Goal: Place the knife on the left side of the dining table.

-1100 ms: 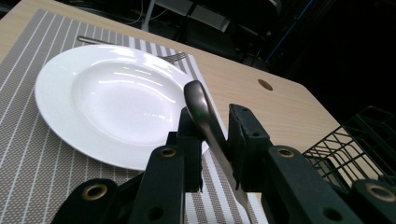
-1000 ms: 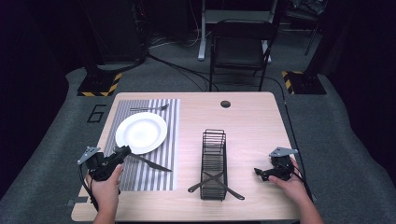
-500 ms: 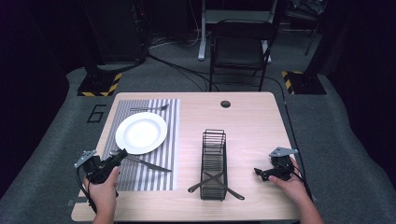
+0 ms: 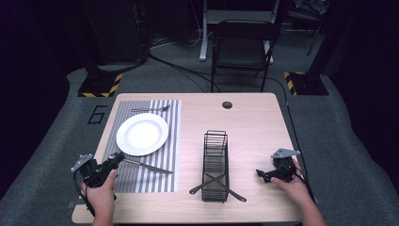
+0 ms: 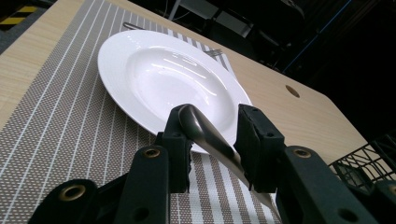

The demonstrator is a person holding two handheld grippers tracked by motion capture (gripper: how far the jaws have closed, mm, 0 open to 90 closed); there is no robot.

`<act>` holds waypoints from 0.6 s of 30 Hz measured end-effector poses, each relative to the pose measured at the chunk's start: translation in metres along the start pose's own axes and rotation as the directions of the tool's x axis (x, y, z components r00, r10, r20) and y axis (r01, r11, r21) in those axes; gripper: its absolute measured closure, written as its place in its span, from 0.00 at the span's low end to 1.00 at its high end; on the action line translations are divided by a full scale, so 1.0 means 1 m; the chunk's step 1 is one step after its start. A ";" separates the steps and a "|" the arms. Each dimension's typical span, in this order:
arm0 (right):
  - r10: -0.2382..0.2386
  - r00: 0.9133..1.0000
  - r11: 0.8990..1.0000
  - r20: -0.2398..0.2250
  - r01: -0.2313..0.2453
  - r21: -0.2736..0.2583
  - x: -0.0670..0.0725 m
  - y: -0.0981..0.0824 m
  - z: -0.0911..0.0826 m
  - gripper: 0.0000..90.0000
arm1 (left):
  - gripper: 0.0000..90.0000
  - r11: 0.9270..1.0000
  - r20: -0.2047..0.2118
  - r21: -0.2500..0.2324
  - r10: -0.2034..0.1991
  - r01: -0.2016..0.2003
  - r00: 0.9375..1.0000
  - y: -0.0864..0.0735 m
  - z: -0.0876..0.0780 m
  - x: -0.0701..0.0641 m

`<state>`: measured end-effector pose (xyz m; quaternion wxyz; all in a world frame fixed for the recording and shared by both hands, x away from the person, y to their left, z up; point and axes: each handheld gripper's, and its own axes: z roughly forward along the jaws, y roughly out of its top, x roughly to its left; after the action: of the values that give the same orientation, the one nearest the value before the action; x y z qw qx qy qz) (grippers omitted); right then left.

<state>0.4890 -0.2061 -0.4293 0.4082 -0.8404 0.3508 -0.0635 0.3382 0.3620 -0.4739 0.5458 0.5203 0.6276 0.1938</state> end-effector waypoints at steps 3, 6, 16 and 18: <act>0.003 1.000 1.000 -0.002 -0.003 0.002 0.000 0.000 0.000 0.00 | 0.72 1.000 -0.007 -0.015 -0.008 0.008 1.000 0.002 -0.002 0.002; 0.001 1.000 1.000 0.000 -0.001 0.000 0.000 0.000 0.000 0.00 | 0.72 1.000 -0.005 -0.014 -0.007 0.007 1.000 0.003 -0.004 0.004; 0.001 1.000 1.000 0.000 -0.001 0.000 0.000 0.000 0.000 0.00 | 0.73 0.999 -0.024 -0.032 -0.023 0.022 0.999 0.005 -0.007 0.005; 0.001 1.000 1.000 0.000 -0.001 0.000 0.000 0.000 0.000 0.00 | 0.73 0.999 -0.036 -0.028 -0.022 0.021 0.999 0.005 -0.008 0.008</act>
<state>0.4890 -0.2062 -0.4293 0.4083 -0.8402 0.3512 -0.0633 0.3344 0.3735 -0.4707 0.5436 0.5024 0.6400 0.2061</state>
